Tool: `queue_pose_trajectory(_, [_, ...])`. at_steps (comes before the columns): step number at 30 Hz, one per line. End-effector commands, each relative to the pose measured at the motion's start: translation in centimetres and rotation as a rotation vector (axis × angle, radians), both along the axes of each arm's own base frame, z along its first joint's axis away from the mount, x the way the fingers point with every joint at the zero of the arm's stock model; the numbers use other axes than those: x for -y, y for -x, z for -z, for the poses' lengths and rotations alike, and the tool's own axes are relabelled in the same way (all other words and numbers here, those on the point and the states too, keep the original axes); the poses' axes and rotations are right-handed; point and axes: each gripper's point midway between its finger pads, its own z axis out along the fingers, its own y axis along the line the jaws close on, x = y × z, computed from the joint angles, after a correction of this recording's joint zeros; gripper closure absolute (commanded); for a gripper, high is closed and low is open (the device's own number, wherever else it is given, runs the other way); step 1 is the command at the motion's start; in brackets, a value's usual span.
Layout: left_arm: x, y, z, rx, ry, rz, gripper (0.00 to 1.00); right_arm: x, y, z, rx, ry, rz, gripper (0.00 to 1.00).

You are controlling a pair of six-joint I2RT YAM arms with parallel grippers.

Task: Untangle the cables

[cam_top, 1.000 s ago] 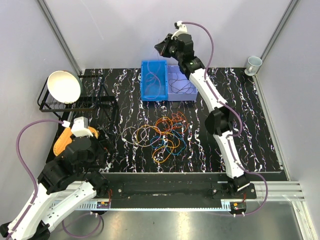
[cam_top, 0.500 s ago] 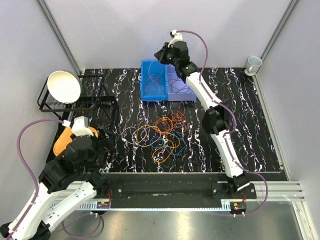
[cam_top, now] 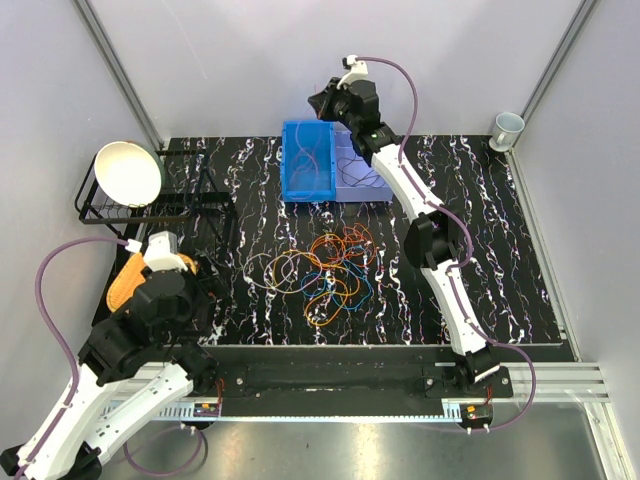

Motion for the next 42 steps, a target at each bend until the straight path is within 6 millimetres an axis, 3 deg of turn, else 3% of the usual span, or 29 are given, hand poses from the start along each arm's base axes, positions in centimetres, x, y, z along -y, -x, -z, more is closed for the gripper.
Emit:
queue_pose_trajectory(1, [0.7,-0.6,-0.2,0.015,0.004,0.021,0.01,0.9,1.7,-9.7,0.206,-0.077,0.000,1.00])
queue_pose_trajectory(5, [0.7,-0.6,-0.2,0.014,0.005,0.019,0.01,1.1,1.4,-9.4,0.212,-0.066,0.012,1.00])
queue_pose_trajectory(15, [0.6,-0.6,-0.3,0.017,0.006,0.016,0.02,2.6,2.1,-13.1,0.244,-0.161,-0.008,1.00])
queue_pose_trajectory(20, [0.6,-0.6,-0.3,0.015,0.005,0.015,0.01,2.4,2.7,-13.2,0.229,-0.168,-0.052,1.00])
queue_pose_trajectory(27, [0.5,-0.7,-0.2,0.015,0.003,0.010,0.02,3.2,4.7,-16.6,0.243,-0.251,-0.128,1.00])
queue_pose_trajectory(30, [0.5,-0.6,-0.2,0.013,0.003,0.011,0.01,3.3,5.0,-17.1,0.253,-0.251,-0.141,1.00])
queue_pose_trajectory(35, [0.5,-0.6,-0.3,0.016,0.006,0.011,0.01,3.0,4.1,-15.3,0.231,-0.236,-0.133,1.00])
queue_pose_trajectory(42, [0.5,-0.6,-0.2,0.015,0.004,0.011,0.01,2.3,1.6,-10.2,0.184,-0.185,-0.113,1.00])
